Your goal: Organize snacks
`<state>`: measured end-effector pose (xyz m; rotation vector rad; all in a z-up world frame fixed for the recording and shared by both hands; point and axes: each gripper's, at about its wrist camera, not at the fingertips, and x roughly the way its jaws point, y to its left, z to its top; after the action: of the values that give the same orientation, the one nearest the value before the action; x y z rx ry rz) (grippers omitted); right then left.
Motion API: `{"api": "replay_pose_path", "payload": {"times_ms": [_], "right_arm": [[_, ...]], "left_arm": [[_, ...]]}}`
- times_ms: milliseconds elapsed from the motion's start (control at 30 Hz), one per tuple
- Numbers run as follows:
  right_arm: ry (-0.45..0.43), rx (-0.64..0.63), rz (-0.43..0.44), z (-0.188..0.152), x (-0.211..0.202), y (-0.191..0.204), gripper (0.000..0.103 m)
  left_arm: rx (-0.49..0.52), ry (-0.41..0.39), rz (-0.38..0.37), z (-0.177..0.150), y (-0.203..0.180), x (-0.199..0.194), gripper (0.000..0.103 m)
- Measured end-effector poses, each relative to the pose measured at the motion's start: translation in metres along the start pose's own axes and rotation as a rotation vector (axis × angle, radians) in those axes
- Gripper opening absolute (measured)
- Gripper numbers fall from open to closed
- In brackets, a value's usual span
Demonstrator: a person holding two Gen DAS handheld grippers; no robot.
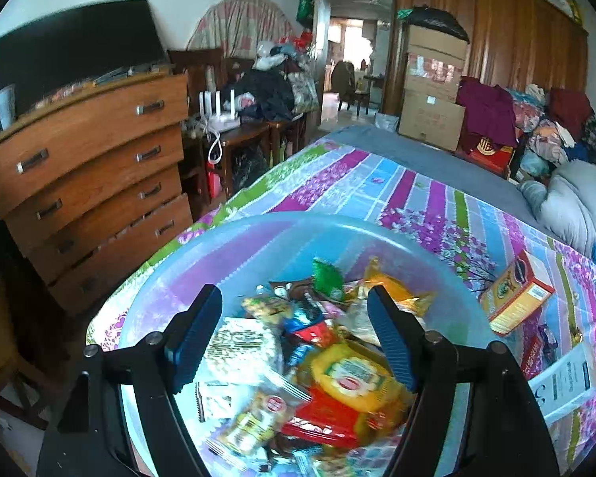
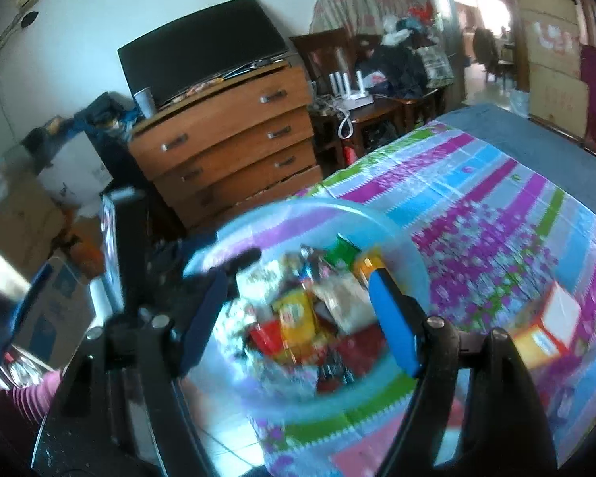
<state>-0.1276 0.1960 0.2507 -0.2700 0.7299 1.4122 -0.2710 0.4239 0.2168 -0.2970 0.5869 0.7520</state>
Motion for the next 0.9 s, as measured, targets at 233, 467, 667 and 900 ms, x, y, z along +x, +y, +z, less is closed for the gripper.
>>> {"api": "replay_pose_path", "payload": {"times_ms": [233,467,667,900], "right_arm": [[-0.034,0.031,-0.114,-0.078,-0.067,-0.014,0.078],[-0.037,0.157,-0.214,-0.144,-0.126,-0.05,0.078],[-0.095,0.244,-0.283,-0.174,-0.171,-0.079,0.078],[-0.132,0.311,-0.285,-0.205,-0.201,-0.103,0.078]], "left_arm": [[0.067,-0.082,-0.054,-0.003,-0.06,-0.042,0.077],[0.169,-0.128,-0.103,-0.005,-0.138,-0.077,0.085],[0.257,-0.147,-0.16,-0.009,-0.2,-0.1,0.085],[0.34,-0.161,-0.201,-0.01,-0.258,-0.125,0.085]]}}
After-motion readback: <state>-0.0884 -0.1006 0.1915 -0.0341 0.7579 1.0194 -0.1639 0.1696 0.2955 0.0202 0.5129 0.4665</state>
